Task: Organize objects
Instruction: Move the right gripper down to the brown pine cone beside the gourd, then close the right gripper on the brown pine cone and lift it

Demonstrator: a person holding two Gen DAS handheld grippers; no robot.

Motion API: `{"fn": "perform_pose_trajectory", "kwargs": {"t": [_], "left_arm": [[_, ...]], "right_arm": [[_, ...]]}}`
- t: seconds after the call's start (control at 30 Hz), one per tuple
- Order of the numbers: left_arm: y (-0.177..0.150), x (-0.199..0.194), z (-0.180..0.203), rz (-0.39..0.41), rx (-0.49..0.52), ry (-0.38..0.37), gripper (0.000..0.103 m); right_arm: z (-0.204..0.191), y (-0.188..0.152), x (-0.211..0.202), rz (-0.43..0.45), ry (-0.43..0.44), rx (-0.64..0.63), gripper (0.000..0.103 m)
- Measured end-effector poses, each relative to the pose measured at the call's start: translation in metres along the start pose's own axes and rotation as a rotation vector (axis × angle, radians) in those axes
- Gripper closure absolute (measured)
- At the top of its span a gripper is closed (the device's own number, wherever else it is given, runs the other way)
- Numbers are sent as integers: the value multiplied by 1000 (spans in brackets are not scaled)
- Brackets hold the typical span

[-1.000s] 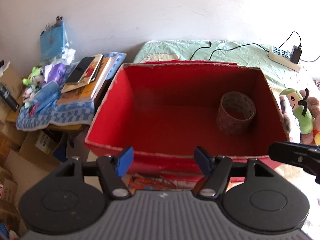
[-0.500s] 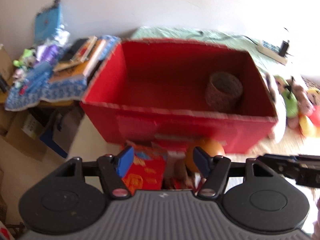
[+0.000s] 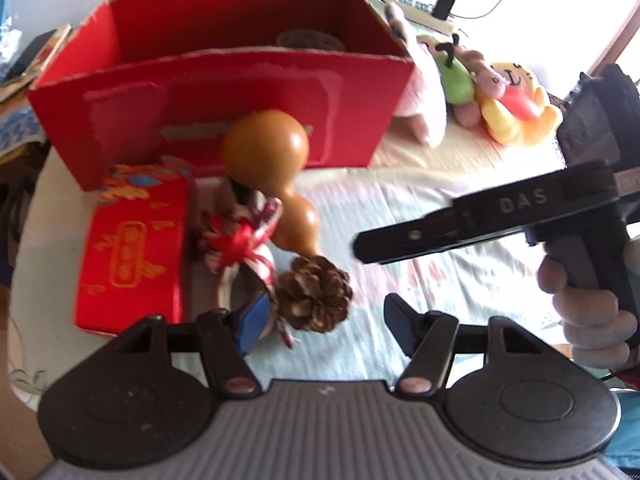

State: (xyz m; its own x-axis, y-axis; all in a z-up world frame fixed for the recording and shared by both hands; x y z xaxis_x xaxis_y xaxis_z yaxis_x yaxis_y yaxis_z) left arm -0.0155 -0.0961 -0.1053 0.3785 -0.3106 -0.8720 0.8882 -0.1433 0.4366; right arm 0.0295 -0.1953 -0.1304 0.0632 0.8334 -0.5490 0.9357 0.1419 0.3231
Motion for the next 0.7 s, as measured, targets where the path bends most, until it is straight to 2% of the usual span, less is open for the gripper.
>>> {"fn": "perform_pose_trajectory", "kwargs": {"t": [0.07,0.17,0.5,0.7], "left_arm": [[-1,5,2,-7,-1,-1,37],[-2,12,1,-18,-7,6,37],[-1,30,1,-30,4,19,38],[1,32,7,-19,42,18,39]], "right_arm": [[1,-4,3,-15,7,16,63],[4,-8,6,-31,7,27,62],[18,-16,13,-50,18,108,61],[26,-21,3,-46,35,135,62]]}}
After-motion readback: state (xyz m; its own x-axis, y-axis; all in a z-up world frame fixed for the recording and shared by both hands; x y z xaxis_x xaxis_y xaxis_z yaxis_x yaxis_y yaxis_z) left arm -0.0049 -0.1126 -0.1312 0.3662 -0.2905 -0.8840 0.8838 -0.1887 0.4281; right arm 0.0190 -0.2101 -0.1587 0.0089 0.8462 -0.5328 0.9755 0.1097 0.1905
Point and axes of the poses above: each gripper's, at about its wrist camera, not at the fingertips, and x roughly the way its jaws point, z to its right, y to its top, the point moved 10 cm from there along x, roughly the way its jaws point, and after that the axes turned 5 degrees about -x, right-handed, at the moved point
